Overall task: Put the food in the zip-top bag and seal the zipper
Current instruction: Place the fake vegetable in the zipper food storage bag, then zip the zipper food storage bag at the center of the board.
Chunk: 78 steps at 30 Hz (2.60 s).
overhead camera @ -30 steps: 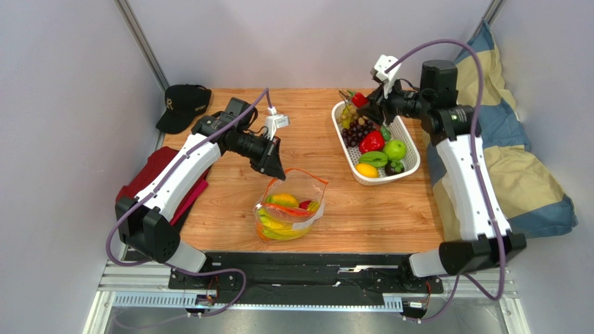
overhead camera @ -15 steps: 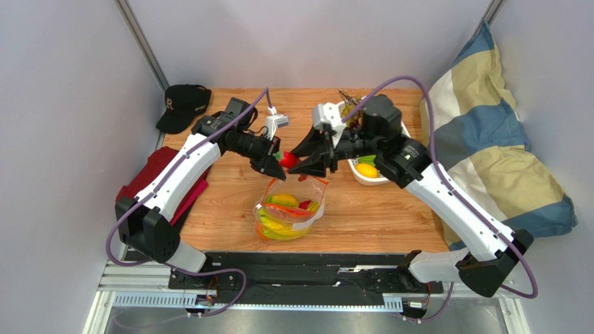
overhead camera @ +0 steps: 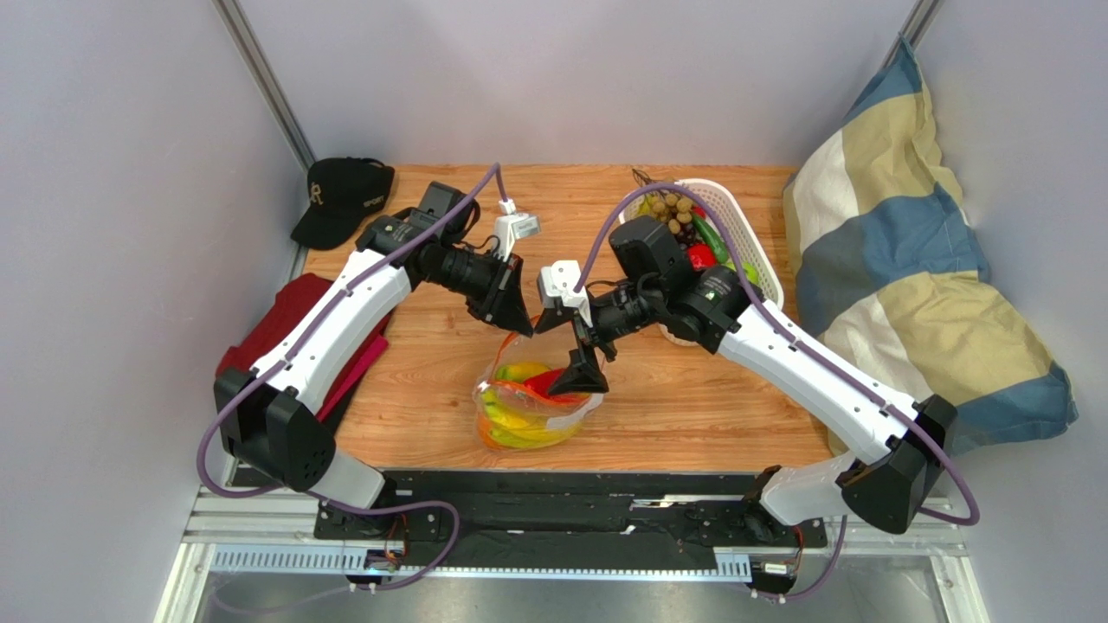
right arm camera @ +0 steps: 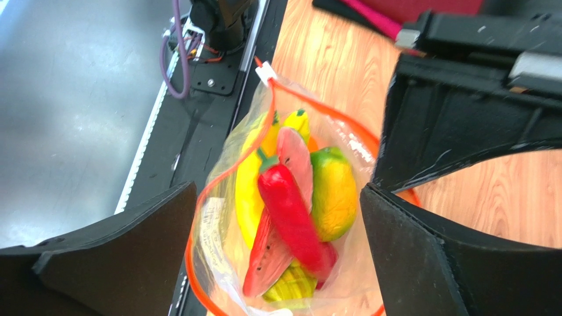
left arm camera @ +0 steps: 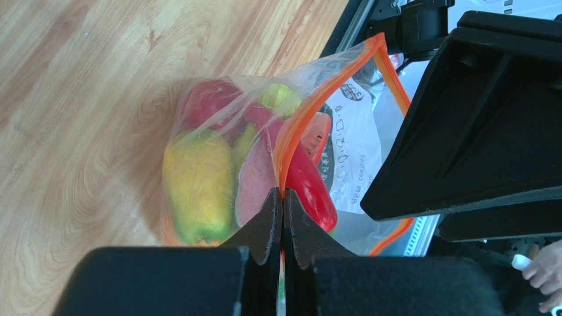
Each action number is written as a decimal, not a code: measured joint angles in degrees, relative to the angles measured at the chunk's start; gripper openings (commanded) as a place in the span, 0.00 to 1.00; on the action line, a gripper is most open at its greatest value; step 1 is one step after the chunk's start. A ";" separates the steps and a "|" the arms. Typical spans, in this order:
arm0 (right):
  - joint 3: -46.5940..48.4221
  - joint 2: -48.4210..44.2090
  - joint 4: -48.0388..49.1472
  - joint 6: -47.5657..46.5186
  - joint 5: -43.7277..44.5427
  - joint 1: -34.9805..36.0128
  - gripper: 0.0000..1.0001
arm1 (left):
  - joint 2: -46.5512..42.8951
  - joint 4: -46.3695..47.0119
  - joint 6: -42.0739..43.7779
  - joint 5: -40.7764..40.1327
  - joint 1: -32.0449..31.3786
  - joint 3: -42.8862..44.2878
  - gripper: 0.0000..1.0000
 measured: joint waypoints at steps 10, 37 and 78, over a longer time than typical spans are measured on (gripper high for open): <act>1.97 -3.23 -8.72 -3.93 1.25 6.56 0.89 | -0.37 0.00 0.00 0.37 0.04 0.00 0.00; -3.50 3.82 3.37 1.03 17.68 12.22 0.00 | -4.85 1.68 -3.41 1.20 2.29 -1.84 0.62; -5.27 3.13 14.73 8.76 21.97 11.39 0.00 | -44.02 5.55 48.39 24.63 32.30 -41.86 0.59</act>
